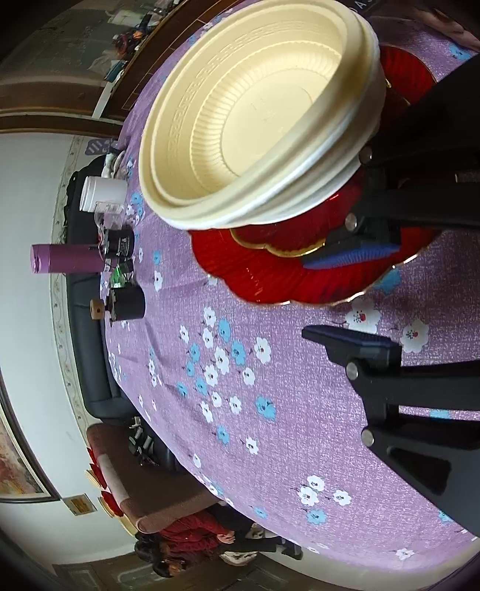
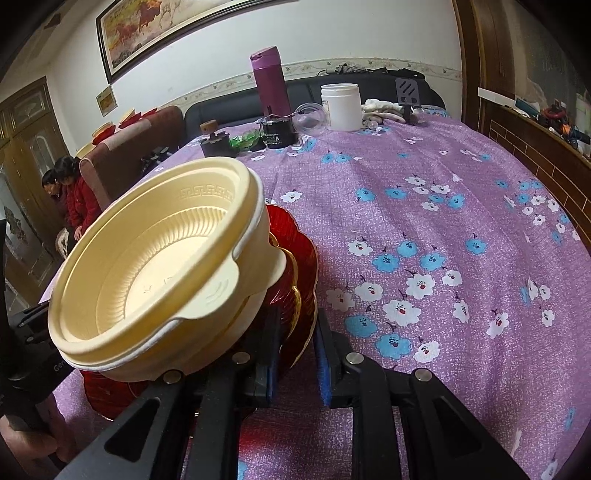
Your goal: Organize plates and bowls
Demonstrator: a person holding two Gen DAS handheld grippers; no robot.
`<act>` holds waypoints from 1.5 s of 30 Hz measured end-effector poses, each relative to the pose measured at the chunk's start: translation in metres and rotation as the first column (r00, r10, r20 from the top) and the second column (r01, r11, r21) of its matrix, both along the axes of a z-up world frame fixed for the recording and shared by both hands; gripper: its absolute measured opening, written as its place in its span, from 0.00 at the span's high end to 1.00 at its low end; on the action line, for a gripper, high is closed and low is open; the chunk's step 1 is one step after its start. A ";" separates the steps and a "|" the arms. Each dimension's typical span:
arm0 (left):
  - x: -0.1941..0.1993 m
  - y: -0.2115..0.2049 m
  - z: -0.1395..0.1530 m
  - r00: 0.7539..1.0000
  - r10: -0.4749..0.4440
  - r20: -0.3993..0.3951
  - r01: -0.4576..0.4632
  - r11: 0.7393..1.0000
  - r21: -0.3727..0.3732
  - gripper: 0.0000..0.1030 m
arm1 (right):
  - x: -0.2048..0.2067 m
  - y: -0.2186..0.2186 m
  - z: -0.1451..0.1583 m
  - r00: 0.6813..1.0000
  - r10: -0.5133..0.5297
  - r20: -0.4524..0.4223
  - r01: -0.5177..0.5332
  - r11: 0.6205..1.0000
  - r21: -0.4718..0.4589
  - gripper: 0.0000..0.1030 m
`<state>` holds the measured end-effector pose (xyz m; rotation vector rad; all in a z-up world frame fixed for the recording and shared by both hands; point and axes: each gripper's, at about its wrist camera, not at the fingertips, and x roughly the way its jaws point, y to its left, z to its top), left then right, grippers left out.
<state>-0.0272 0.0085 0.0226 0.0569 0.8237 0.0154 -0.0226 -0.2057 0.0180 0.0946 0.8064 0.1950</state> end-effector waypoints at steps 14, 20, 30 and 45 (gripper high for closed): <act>-0.032 0.015 0.010 0.999 -0.022 0.048 0.023 1.000 -0.017 0.33 | -0.029 0.000 0.013 0.999 -0.017 0.039 0.019 0.997 -0.068 0.34; -0.046 0.024 0.016 0.997 -0.040 0.065 0.043 0.998 -0.045 0.24 | -0.045 -0.003 0.017 0.997 -0.034 0.072 0.040 0.995 -0.086 0.26; -0.066 0.037 0.014 0.994 -0.061 0.091 0.070 0.993 -0.099 0.05 | -0.063 -0.012 0.013 0.992 -0.070 0.107 0.076 0.996 -0.053 0.18; -0.064 0.031 0.001 0.996 -0.085 0.029 0.087 0.994 -0.063 0.02 | -0.070 -0.008 0.015 0.988 -0.095 0.124 0.104 0.992 -0.075 0.16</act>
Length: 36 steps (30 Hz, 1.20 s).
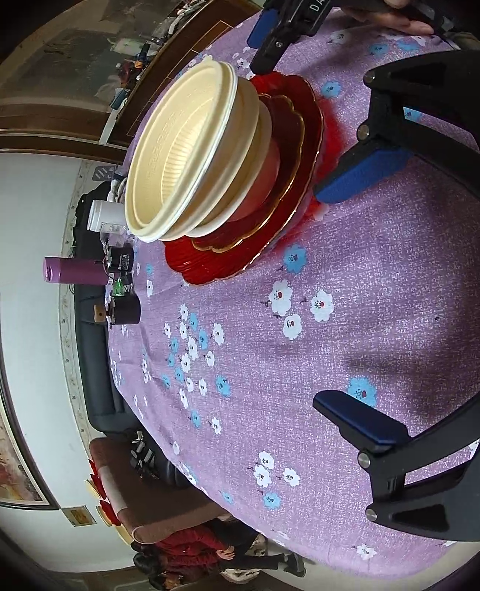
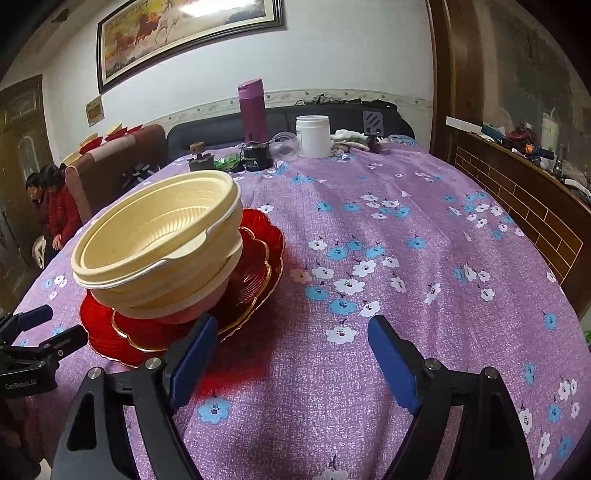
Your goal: Organize plates and bowls
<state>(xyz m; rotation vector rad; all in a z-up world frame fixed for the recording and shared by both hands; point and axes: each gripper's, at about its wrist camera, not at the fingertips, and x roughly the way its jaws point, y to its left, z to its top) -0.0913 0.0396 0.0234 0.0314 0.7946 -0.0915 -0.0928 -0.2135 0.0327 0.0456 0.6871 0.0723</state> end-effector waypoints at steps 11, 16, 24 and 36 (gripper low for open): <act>-0.002 0.002 0.000 1.000 0.011 -0.005 -0.011 1.000 0.017 0.02 | 0.000 0.003 0.001 1.000 0.010 -0.001 -0.010 1.000 -0.017 0.15; -0.003 0.005 -0.001 1.000 0.011 -0.007 -0.011 1.000 0.010 0.02 | -0.001 0.006 0.001 1.000 0.006 0.002 -0.006 1.000 -0.030 0.14; -0.002 0.005 -0.001 1.000 0.009 -0.006 -0.009 1.000 0.010 0.02 | 0.002 0.008 0.000 1.000 0.009 -0.003 -0.009 0.999 -0.041 0.13; -0.001 -0.001 0.001 1.000 -0.008 -0.007 0.008 0.999 0.050 0.02 | 0.003 0.007 0.000 1.000 0.009 -0.012 -0.010 0.999 -0.030 0.12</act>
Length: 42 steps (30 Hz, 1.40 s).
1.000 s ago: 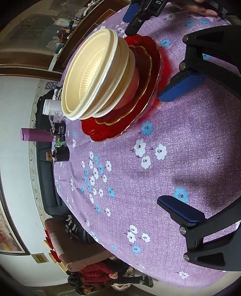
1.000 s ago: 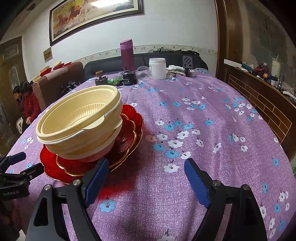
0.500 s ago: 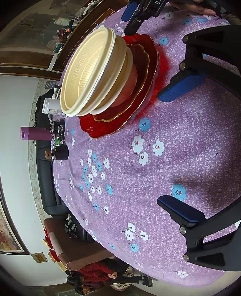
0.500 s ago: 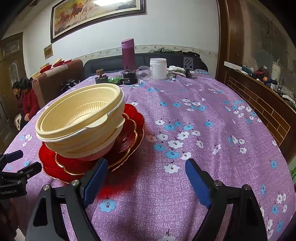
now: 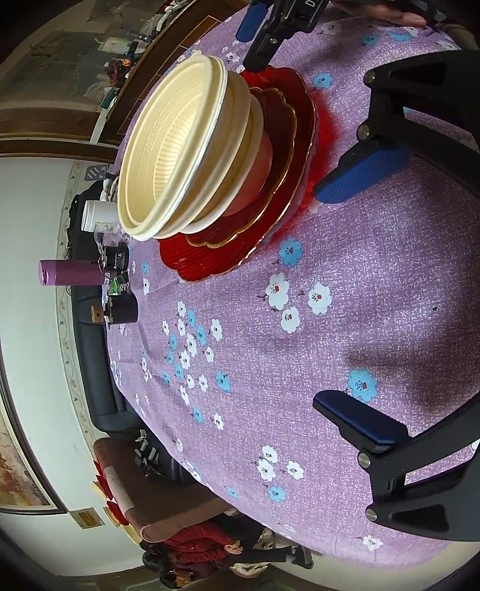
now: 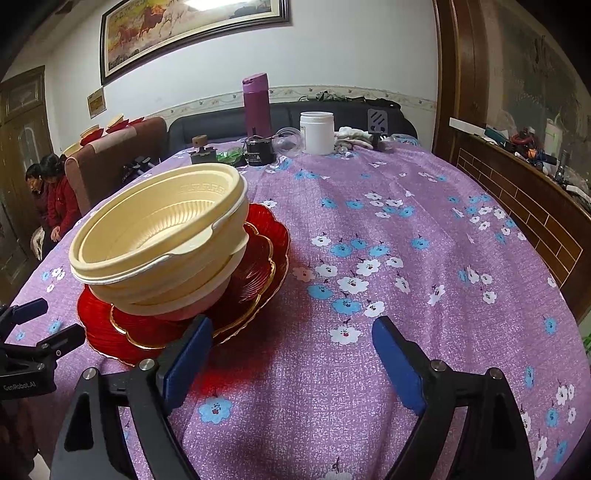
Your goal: Organize plates and bowls
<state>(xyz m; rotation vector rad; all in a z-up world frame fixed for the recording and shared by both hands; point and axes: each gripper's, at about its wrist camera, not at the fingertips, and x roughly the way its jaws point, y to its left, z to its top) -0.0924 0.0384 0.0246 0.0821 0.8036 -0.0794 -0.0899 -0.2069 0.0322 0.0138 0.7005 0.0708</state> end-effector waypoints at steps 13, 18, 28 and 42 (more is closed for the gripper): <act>0.003 0.002 0.003 1.000 0.025 -0.001 -0.025 1.000 0.002 0.02 | -0.001 0.000 0.001 1.000 0.001 0.000 -0.001 1.000 0.003 0.10; 0.001 0.003 0.010 0.999 0.047 0.024 -0.047 0.998 0.029 0.02 | -0.001 0.000 0.000 1.000 0.002 -0.001 -0.002 1.000 0.007 0.10; 0.001 0.011 0.033 0.995 0.074 0.068 -0.079 0.993 0.082 0.01 | -0.001 0.000 0.001 1.000 0.002 -0.001 -0.002 1.000 0.008 0.10; -0.008 0.004 0.041 0.989 0.102 0.107 -0.119 0.978 0.170 0.01 | -0.002 0.000 0.001 1.000 -0.002 0.004 0.002 1.000 -0.003 0.10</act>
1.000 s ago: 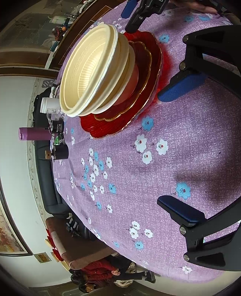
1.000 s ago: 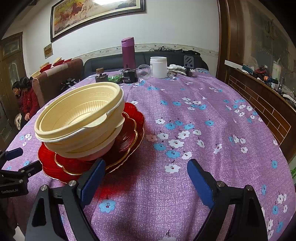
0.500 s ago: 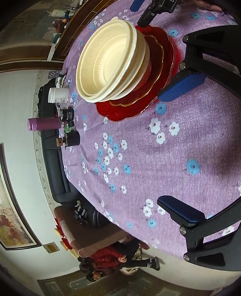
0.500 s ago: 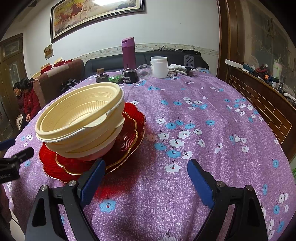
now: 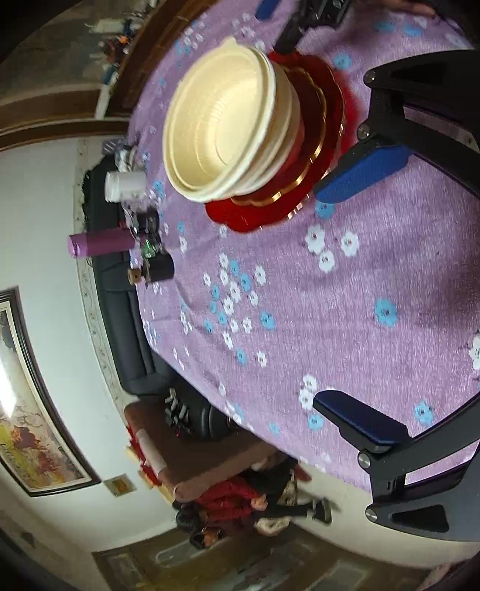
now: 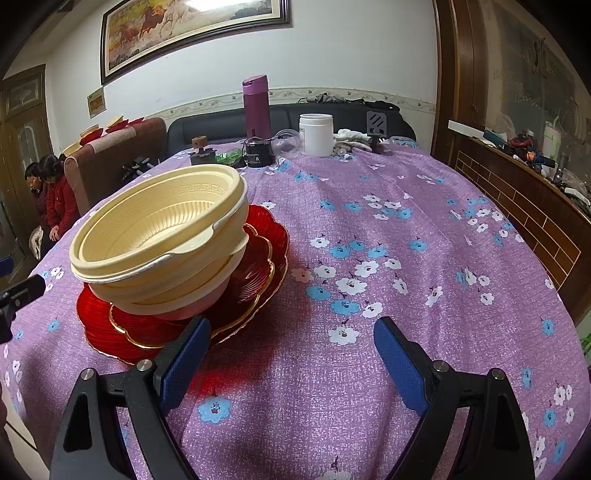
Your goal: Organize plates and bowls
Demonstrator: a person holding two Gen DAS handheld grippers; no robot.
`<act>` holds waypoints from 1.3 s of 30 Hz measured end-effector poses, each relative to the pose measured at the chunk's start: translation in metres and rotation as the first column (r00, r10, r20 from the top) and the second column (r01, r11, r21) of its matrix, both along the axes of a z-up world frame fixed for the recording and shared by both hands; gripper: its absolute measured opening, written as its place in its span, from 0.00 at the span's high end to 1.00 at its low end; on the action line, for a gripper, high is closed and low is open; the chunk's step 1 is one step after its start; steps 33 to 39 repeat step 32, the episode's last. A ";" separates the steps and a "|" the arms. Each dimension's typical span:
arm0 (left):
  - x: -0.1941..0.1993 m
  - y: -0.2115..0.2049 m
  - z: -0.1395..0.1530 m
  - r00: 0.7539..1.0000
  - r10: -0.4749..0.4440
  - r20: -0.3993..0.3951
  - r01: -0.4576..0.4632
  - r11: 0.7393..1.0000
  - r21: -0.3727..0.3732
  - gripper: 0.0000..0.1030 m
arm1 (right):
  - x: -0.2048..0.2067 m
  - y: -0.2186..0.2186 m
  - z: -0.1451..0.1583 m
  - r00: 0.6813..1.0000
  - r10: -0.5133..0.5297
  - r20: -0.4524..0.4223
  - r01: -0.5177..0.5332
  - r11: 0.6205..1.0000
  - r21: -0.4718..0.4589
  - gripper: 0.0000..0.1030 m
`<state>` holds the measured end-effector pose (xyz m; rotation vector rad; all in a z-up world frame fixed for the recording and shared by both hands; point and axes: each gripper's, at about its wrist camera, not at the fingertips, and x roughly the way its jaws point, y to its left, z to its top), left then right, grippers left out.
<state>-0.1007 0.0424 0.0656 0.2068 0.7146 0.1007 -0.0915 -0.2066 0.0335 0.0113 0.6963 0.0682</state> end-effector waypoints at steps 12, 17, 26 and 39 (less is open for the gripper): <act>-0.004 -0.009 -0.010 0.999 -0.026 -0.024 0.026 1.000 0.018 0.01 | 0.000 -0.001 0.000 1.000 -0.019 0.003 0.019 1.000 -0.007 0.08; -0.005 -0.007 -0.010 0.999 -0.022 -0.029 0.023 1.000 0.012 0.01 | 0.001 -0.002 0.000 1.000 -0.020 0.001 0.020 1.000 -0.006 0.08; -0.003 -0.004 -0.010 0.999 -0.024 -0.047 0.023 1.000 -0.011 0.01 | 0.000 -0.001 -0.001 1.000 -0.021 0.005 0.021 1.000 -0.014 0.08; -0.006 -0.002 -0.008 0.999 -0.024 -0.030 0.023 0.999 -0.022 0.01 | 0.000 -0.002 -0.001 1.000 -0.022 0.006 0.022 1.000 -0.017 0.08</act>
